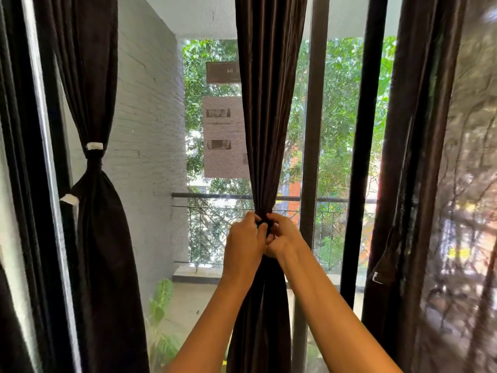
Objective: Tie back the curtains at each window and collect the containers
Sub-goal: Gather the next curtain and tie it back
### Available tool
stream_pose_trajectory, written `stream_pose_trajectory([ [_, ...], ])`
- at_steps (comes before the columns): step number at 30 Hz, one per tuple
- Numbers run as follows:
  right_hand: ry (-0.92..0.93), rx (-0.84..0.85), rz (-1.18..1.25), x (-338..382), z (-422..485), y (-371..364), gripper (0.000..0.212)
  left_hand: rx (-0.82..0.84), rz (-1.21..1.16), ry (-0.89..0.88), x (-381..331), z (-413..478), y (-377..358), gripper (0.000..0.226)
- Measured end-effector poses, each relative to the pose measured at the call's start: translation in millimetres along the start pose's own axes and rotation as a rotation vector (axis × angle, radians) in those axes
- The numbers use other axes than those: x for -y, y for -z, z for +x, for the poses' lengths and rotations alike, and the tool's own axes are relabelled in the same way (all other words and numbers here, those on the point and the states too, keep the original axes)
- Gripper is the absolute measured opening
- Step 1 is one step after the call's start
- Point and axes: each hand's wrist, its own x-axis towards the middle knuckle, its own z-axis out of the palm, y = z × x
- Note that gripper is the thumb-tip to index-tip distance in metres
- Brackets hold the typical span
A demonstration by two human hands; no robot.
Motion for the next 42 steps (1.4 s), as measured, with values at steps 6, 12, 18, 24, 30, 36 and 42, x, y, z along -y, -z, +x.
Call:
stream_pose_trajectory([
  [6, -0.11, 0.045, -0.04, 9.6, 4.5, 7.6, 0.039, -0.033, -0.13, 0.055, -0.9, -2.1, -1.4, 0.017],
  [12, -0.107, 0.079, -0.187, 7.8, 9.1, 13.6, 0.024, -0.103, -0.13, 0.177, -17.7, 11.7, 8.5, 0.034],
  [18, -0.112, 0.117, -0.265, 14.9, 4.6, 20.1, 0.024, -0.124, -0.123, 0.233, -25.0, 12.0, 1.8, 0.031],
  [24, -0.096, 0.232, -0.164, 15.4, 0.9, 27.2, 0.027, -0.103, -0.271, 0.149, -21.3, 19.8, -4.5, 0.011],
  [30, 0.155, 0.278, -0.378, 8.9, 8.8, 39.6, 0.006, -0.063, -0.286, -0.02, -7.1, 30.5, -8.0, 0.008],
  [36, 0.422, 0.259, -0.641, 7.5, 20.1, 47.4, 0.008, 0.042, -0.165, -0.018, 4.1, 39.1, -7.2, 0.007],
  [42, 0.543, 0.13, -0.956, 18.9, 33.1, 60.3, 0.036, 0.132, 0.052, -0.085, -1.3, 46.5, -5.1, 0.027],
])
